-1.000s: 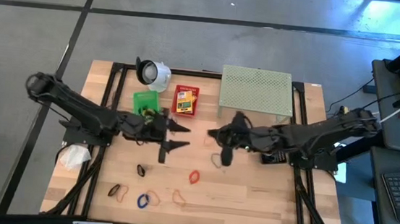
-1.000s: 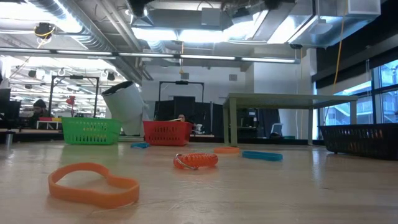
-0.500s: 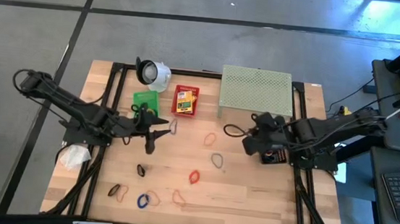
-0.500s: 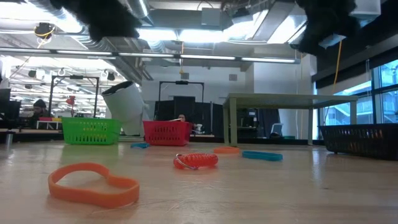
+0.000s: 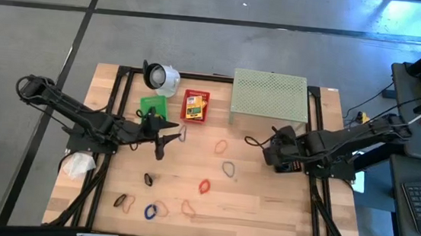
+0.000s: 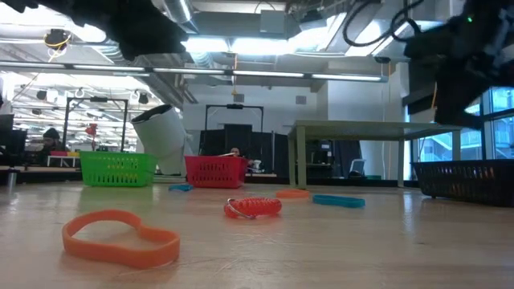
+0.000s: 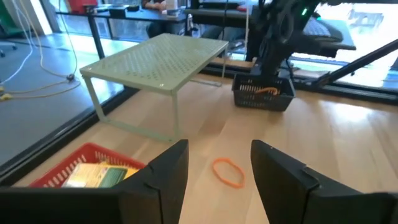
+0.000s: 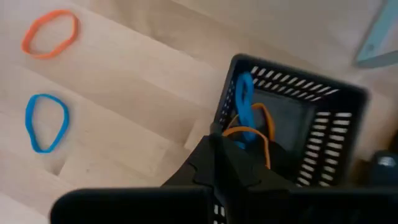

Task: Pick & Place Office Desk Supplies
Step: Put the black rubber band into the black basket, then put the blue rubber band into the black basket

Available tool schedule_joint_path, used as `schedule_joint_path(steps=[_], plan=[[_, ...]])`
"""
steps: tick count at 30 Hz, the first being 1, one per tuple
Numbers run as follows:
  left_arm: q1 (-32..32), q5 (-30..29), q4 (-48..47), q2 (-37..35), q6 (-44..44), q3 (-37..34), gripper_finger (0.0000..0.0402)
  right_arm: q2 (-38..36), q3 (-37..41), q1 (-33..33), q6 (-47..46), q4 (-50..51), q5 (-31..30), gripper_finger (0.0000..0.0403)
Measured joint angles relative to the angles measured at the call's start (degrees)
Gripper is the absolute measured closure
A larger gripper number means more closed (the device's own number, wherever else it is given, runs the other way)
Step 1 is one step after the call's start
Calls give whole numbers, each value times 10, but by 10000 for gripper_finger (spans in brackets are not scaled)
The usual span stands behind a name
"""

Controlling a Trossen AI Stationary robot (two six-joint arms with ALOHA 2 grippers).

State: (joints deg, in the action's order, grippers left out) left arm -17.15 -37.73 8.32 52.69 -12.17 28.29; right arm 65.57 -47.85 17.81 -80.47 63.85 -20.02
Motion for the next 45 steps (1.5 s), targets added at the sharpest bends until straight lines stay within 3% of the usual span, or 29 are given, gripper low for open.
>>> schedule_joint_path(steps=[10,14,21,32,41,45], plan=[[-1,17,10,0,-5,0,233,-51,130,-52,-26,-133,70,398],[-1,18,10,0,-6,0,233,-51,154,-82,-22,-140,102,396],[-1,18,7,0,5,0,233,-51,166,-119,-17,-140,134,328],[0,18,5,0,24,0,233,-51,160,-138,33,-126,82,214],[0,23,5,0,20,0,233,-51,63,-129,103,-73,4,207],[0,81,5,0,15,0,233,-51,13,-124,151,-78,-16,206]])
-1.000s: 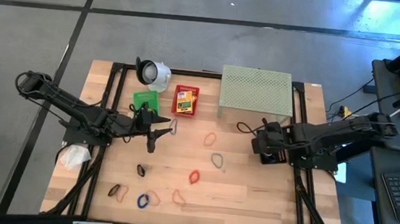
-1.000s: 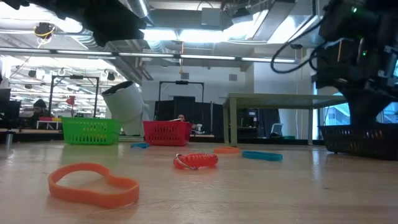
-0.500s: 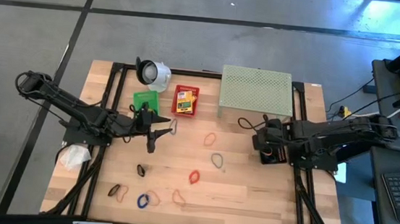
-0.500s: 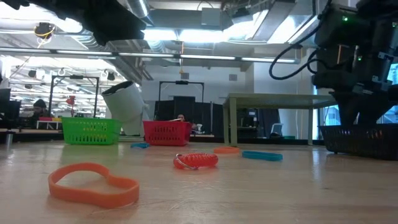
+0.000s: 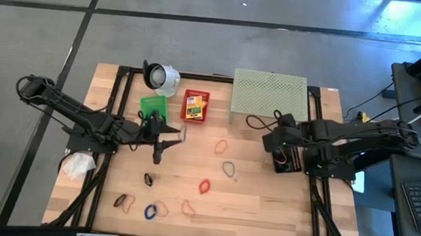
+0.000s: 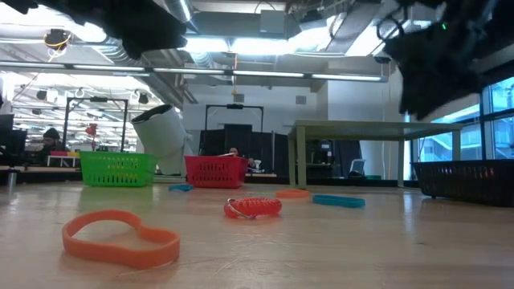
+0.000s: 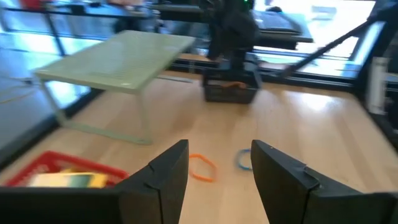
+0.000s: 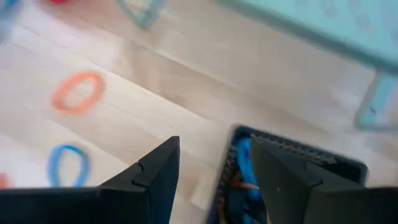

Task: Pick & Place Office Desk Supplies
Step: Put the blue rubber band into the black basket

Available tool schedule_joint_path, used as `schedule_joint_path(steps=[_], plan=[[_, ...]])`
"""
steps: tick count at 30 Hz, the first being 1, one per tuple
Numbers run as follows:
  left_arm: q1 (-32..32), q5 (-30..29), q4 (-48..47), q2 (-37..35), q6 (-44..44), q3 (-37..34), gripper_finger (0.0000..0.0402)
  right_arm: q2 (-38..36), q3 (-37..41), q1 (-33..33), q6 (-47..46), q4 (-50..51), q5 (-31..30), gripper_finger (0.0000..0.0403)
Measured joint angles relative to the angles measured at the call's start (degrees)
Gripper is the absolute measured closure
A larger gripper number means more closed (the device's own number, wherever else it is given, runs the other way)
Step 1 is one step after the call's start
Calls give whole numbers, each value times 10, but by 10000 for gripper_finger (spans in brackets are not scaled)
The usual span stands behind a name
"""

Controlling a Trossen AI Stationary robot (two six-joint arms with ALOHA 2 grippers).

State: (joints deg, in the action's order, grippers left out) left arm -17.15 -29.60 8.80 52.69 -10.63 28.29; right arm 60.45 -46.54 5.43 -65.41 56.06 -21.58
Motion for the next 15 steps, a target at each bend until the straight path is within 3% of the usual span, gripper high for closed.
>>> schedule_joint_path(steps=[4,11,15], plan=[[0,16,0,0,-3,0,233,0,-36,11,52,-52,-9,206],[0,10,0,0,-2,0,233,17,-46,32,171,-283,30,219],[0,10,-1,0,-2,0,233,51,-46,41,179,-303,43,224]])
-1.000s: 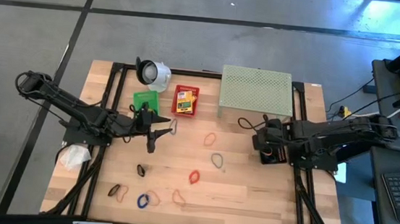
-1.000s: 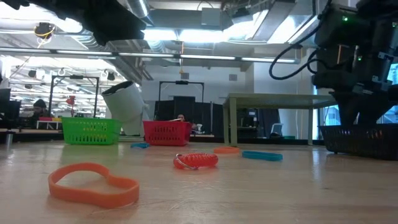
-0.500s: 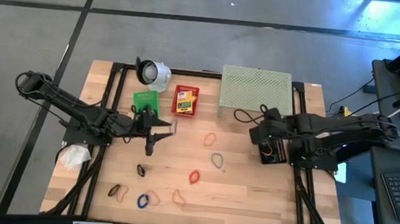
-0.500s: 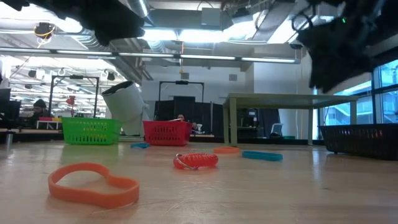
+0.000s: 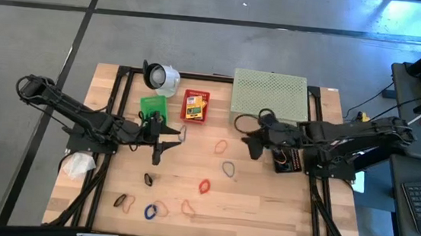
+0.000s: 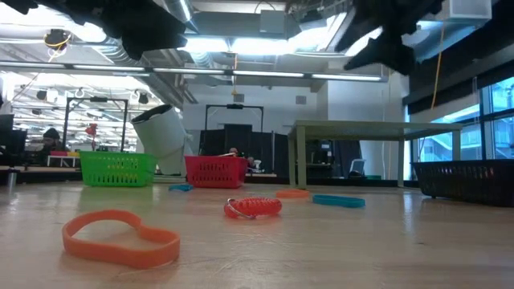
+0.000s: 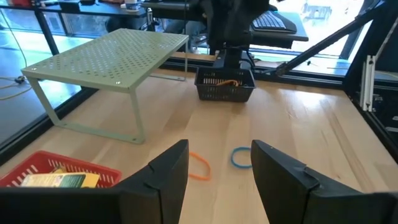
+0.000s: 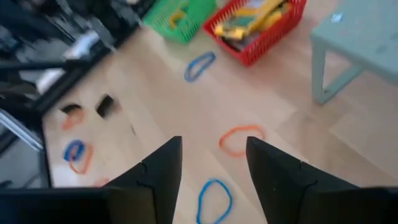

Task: Pick & Place Office Desk Supplies
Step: Put the blue rubber band into the black basket

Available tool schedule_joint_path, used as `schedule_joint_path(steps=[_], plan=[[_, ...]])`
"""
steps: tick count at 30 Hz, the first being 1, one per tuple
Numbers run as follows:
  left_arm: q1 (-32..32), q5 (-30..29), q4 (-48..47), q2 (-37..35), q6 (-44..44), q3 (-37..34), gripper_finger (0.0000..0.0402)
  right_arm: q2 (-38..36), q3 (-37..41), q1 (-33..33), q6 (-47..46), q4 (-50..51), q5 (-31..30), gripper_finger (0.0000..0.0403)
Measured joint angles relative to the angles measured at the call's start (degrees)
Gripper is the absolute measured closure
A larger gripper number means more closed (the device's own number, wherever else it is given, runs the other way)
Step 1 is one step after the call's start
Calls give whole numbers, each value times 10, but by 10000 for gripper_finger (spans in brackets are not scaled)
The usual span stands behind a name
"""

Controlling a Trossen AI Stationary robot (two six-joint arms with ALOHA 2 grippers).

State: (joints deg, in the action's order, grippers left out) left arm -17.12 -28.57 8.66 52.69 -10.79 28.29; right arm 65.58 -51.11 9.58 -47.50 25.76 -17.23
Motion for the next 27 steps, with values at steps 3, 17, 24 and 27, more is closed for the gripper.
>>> schedule_joint_path(steps=[3,17,24,27], plan=[[0,0,-1,0,1,0,233,33,0,10,0,-1,3,224],[0,-1,-12,0,11,0,233,137,1,18,-20,-17,64,225],[0,-1,-12,0,11,0,233,203,0,19,-46,-23,95,225],[0,-1,-12,0,15,0,233,243,-29,20,-44,-3,106,225]])
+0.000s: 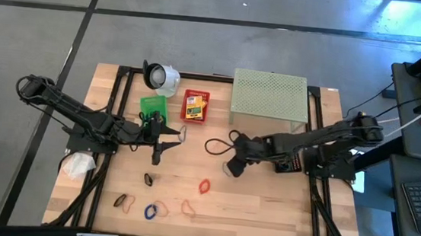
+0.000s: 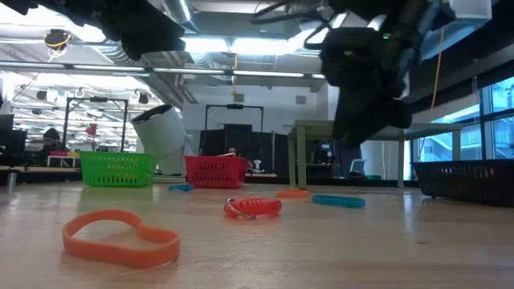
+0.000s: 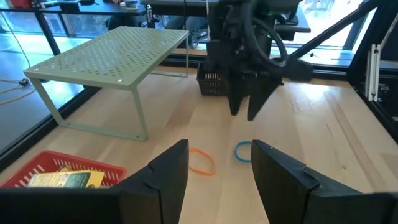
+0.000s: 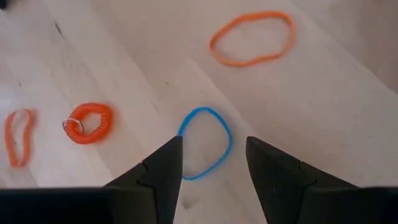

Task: Pick & Place Office Desk Supplies
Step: Put the blue rubber band into the black basket

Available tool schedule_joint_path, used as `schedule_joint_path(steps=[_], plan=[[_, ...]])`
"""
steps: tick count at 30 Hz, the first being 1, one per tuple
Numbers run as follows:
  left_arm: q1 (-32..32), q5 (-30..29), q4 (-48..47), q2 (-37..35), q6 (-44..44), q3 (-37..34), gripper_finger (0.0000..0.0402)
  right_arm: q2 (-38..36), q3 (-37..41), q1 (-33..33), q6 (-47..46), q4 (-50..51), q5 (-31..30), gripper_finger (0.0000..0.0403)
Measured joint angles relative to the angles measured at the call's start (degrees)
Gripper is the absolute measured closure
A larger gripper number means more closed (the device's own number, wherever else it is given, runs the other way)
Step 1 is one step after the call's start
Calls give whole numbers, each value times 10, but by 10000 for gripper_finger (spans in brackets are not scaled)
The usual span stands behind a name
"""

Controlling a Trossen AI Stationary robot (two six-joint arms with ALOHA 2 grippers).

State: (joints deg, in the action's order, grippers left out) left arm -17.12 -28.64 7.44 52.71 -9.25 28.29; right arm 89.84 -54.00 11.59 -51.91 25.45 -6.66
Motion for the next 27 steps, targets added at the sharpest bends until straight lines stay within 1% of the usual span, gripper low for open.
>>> schedule_joint_path(steps=[5,7,13,16,20,24,27], plan=[[0,0,0,0,4,0,233,66,-92,7,44,85,-1,225],[0,1,-1,0,4,0,233,88,-124,7,44,118,2,225],[0,2,-5,0,4,0,233,157,-183,17,54,142,35,225],[0,2,-5,0,1,0,233,186,-199,22,59,162,36,225],[0,4,-7,0,0,0,233,212,-203,22,63,163,29,225],[0,13,-8,0,-5,0,233,227,-203,18,81,175,26,225],[0,14,-9,0,-5,0,233,230,-204,11,94,184,13,225]])
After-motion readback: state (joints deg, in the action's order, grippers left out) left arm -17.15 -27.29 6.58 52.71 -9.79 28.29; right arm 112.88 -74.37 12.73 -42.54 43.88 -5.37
